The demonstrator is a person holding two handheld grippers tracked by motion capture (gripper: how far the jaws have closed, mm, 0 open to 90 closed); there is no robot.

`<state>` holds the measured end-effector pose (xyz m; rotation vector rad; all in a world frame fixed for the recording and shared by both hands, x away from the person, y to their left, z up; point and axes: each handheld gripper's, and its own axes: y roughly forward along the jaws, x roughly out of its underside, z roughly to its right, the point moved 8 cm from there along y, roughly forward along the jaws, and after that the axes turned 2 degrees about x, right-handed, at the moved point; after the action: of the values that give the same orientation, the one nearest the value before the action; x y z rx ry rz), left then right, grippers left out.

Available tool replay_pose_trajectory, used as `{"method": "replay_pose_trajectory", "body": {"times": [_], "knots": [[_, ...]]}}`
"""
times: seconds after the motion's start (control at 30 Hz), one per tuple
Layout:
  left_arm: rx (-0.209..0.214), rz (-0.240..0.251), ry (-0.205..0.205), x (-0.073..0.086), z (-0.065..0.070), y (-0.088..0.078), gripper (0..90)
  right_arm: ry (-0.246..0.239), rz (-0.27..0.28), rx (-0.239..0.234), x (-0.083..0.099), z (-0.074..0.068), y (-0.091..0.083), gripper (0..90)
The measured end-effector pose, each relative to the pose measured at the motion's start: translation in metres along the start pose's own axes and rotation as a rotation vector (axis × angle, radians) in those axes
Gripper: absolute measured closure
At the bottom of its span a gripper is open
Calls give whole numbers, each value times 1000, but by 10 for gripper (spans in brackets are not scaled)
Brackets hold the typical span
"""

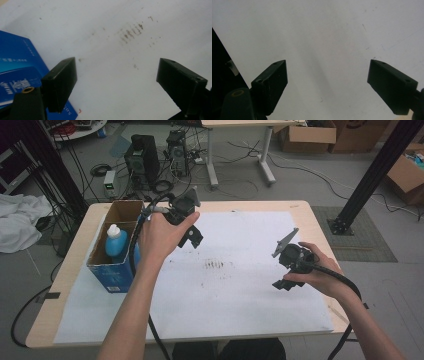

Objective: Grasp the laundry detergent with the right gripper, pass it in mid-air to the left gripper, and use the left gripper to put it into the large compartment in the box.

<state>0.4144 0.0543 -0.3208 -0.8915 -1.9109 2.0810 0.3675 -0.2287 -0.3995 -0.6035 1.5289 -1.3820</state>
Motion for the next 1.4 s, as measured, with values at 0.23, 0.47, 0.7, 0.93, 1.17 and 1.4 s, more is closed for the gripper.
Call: {"method": "replay_pose_trajectory", "body": {"times": [0.23, 0.47, 0.7, 0.93, 1.17, 1.4], "knots": [[6, -35, 3, 9, 8, 25, 176, 11, 11, 15, -2, 4, -5, 163], [16, -64, 2, 17, 10, 41, 176, 9, 9, 14, -4, 3, -4, 164], [13, -59, 6, 18, 11, 43, 176, 13, 12, 15, -4, 4, -4, 164], [9, -63, 9, 18, 12, 44, 176, 15, 10, 16, -4, 5, -3, 165], [11, -65, 8, 20, 12, 45, 176, 14, 13, 24, -4, 7, -6, 165], [15, -71, 5, 23, 13, 47, 176, 15, 14, 25, -4, 7, -8, 164]]}}
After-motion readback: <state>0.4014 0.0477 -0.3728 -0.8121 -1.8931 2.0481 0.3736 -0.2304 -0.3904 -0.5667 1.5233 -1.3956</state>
